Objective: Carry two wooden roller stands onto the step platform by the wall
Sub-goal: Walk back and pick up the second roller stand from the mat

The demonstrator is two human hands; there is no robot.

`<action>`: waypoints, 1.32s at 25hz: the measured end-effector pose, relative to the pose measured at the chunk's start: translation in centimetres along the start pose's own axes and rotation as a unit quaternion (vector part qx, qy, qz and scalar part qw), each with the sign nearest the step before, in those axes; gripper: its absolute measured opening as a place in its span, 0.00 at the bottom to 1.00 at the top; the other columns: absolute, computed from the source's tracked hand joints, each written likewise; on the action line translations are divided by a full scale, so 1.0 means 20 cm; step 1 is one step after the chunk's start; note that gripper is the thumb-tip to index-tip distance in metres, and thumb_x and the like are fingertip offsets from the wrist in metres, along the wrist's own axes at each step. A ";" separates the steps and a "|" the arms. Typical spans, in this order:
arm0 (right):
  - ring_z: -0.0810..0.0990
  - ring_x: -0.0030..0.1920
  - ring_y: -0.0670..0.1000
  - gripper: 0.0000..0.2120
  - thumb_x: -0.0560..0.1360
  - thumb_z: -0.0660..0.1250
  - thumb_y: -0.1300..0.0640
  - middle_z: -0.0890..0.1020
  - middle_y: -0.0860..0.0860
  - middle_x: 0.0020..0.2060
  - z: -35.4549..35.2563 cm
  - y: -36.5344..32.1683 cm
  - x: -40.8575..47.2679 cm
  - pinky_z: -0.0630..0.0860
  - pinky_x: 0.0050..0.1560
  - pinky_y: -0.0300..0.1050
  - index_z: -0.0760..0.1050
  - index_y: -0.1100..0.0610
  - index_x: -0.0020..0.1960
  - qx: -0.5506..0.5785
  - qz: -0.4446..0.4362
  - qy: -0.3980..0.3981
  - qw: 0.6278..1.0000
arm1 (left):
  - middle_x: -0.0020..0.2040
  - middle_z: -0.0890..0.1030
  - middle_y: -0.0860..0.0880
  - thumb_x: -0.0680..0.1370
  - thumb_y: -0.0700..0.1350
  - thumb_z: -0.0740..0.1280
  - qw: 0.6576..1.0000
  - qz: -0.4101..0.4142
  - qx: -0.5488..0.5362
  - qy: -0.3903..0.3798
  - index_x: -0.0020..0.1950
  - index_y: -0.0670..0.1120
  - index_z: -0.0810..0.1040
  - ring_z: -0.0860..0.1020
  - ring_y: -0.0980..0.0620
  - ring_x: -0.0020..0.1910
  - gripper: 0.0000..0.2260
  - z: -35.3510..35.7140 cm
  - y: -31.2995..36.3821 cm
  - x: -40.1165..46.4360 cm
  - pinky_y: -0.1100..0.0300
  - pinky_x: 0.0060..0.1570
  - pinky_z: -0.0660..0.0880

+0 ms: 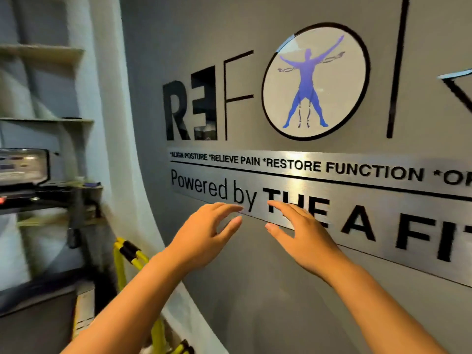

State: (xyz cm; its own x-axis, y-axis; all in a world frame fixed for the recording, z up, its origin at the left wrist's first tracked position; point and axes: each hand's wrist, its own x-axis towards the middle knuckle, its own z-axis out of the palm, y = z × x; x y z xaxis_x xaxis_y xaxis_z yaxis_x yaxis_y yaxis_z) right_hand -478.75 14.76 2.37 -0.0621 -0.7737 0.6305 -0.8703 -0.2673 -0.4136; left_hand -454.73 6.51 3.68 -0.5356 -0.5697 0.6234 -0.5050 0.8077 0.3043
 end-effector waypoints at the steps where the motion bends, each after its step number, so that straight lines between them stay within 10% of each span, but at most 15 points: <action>1: 0.69 0.70 0.42 0.25 0.81 0.63 0.38 0.73 0.38 0.70 0.11 -0.05 0.05 0.65 0.62 0.39 0.66 0.37 0.78 0.013 -0.016 -0.009 1.000 | 0.69 0.78 0.58 0.83 0.64 0.56 1.000 -0.017 0.013 0.006 0.73 0.58 0.75 0.72 0.58 0.69 0.22 -0.07 -0.08 -0.06 0.56 0.68 0.70; 17: 0.68 0.75 0.48 0.26 0.82 0.65 0.42 0.74 0.44 0.74 1.20 -1.33 0.38 0.68 0.72 0.50 0.66 0.42 0.79 0.298 -0.330 -0.206 0.872 | 0.68 0.80 0.54 0.85 0.58 0.60 0.891 -0.335 0.269 0.146 0.72 0.54 0.78 0.75 0.55 0.68 0.19 -1.11 -0.31 -1.07 0.55 0.66 0.71; 33: 0.68 0.74 0.45 0.27 0.81 0.65 0.39 0.73 0.38 0.71 1.16 -2.59 -0.65 0.66 0.70 0.45 0.66 0.40 0.78 0.492 -0.523 -0.333 0.611 | 0.67 0.80 0.57 0.85 0.58 0.60 0.614 -0.582 0.432 0.313 0.72 0.56 0.77 0.76 0.58 0.66 0.18 -1.53 0.92 -2.49 0.55 0.65 0.74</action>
State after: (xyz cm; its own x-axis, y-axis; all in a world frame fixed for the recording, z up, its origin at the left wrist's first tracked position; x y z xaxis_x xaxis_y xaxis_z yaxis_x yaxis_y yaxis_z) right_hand -421.56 25.32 0.35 0.7750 0.1413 0.6160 0.4719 -0.7776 -0.4154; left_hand -416.58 54.35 0.32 0.7567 -0.2965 0.5827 -0.6146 -0.6265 0.4793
